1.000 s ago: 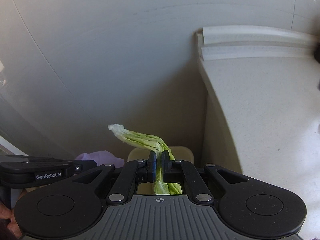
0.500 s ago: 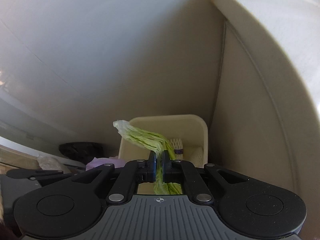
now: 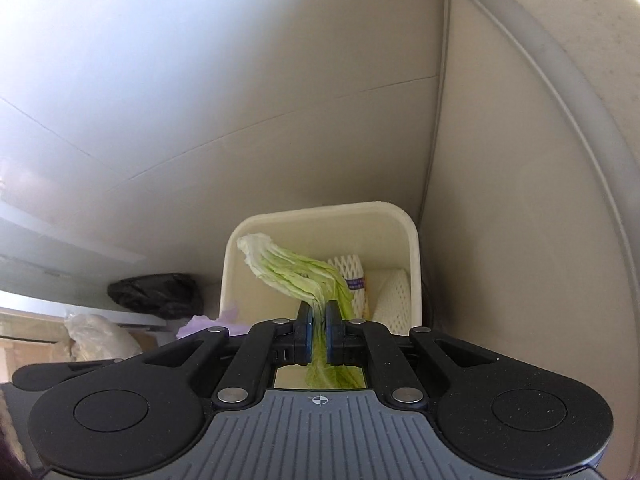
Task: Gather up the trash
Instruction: 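Open both tools to drop the glove and leaf into the bin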
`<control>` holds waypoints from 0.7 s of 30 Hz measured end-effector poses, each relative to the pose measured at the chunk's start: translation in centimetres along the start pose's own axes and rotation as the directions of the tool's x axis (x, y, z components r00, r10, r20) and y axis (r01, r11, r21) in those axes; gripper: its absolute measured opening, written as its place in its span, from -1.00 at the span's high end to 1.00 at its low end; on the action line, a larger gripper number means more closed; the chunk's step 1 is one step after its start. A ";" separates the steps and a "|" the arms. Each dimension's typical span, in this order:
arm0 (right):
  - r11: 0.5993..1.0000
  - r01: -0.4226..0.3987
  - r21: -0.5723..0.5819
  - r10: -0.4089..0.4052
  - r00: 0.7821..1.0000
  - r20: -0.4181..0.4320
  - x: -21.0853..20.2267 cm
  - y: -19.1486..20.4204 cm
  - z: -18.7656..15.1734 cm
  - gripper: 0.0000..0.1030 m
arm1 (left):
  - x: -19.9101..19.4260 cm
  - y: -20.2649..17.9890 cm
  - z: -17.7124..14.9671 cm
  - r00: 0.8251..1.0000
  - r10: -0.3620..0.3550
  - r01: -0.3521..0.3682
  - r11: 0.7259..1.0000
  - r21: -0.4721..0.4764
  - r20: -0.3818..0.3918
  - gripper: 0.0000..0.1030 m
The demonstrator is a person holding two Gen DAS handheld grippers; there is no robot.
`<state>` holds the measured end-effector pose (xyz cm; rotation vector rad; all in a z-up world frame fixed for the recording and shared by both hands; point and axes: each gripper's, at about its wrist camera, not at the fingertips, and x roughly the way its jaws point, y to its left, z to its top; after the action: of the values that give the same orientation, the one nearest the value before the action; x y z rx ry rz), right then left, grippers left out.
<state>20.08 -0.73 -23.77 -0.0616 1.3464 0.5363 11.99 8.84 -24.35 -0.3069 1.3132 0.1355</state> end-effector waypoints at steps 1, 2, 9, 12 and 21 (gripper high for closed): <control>1.000 -0.003 0.004 0.003 1.000 0.000 0.2 -0.1 0.2 0.74 | 0.0 0.0 0.0 1.000 0.006 -0.006 1.000 0.002 -0.002 0.78; 1.000 0.000 0.006 0.000 1.000 0.001 0.2 -0.1 0.2 0.72 | 0.2 -0.1 0.0 1.000 0.016 -0.016 1.000 0.004 -0.005 0.52; 1.000 0.014 0.009 -0.014 1.000 0.010 -0.3 0.0 -0.7 0.15 | 0.4 -0.4 0.1 0.999 0.033 -0.033 0.999 0.010 -0.011 0.05; 1.000 0.016 0.002 -0.016 1.000 0.008 -0.3 -0.1 -0.5 0.15 | 0.3 -0.5 0.1 0.999 0.034 -0.034 0.999 0.018 -0.013 0.02; 1.000 0.005 -0.006 -0.005 1.000 0.020 -1.1 -0.3 0.1 0.15 | -0.3 -0.9 0.3 1.000 0.031 -0.031 0.999 0.035 0.002 -0.04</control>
<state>20.18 -1.35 -22.81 -0.0649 1.3250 0.5355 12.46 8.10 -23.84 -0.2566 1.3176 0.1389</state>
